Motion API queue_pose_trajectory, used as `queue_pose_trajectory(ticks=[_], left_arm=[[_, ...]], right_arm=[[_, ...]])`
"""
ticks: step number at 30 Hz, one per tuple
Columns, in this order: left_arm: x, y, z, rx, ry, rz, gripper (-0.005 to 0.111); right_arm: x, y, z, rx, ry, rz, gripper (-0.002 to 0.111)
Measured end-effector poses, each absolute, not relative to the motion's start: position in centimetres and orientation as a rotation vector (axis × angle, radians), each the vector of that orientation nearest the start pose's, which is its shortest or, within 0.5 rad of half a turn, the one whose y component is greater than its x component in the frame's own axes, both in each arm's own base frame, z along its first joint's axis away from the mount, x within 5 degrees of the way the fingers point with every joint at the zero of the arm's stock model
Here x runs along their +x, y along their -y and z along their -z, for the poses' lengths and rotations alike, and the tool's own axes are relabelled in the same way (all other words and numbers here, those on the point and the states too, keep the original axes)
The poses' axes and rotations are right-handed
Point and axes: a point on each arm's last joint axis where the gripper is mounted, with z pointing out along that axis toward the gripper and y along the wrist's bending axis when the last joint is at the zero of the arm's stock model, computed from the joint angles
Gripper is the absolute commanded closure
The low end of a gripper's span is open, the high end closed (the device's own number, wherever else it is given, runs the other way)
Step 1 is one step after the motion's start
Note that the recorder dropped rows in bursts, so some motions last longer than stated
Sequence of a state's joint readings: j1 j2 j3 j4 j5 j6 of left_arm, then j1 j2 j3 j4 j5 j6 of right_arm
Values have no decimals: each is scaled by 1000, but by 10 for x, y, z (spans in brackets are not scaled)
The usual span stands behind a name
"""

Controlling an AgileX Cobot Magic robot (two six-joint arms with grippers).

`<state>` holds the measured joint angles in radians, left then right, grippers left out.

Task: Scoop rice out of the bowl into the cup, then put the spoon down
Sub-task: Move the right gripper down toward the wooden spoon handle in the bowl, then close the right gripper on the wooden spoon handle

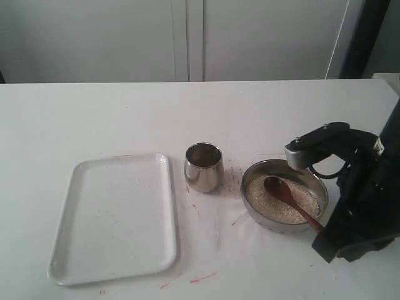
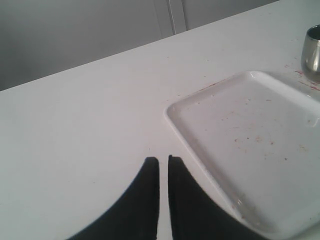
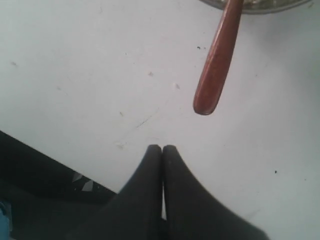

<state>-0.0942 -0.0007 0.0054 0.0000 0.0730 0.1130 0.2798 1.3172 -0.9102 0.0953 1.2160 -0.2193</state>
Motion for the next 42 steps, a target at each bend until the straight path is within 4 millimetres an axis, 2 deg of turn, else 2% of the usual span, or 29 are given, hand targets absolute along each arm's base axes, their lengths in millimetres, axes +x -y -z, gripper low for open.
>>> queue_pose_trajectory(ticks=[4, 11, 15, 22, 38, 42], left_arm=[[56, 5, -205, 161, -1553, -15, 92], [56, 5, -205, 161, -1553, -15, 92], [56, 5, -205, 161, -1553, -15, 92], [56, 5, -205, 161, -1553, -15, 92], [56, 5, -205, 161, -1553, -15, 92], [56, 5, -205, 161, -1553, -15, 92]], right_arm=[[204, -67, -252, -710, -3014, -140, 96], [205, -67, -249, -700, -2990, -139, 62], [207, -68, -246, -671, -2976, -139, 50], [215, -69, -247, -614, -2901, -132, 49], [220, -65, -247, -560, -2874, -55, 49], [224, -66, -234, -558, -2933, -49, 50]])
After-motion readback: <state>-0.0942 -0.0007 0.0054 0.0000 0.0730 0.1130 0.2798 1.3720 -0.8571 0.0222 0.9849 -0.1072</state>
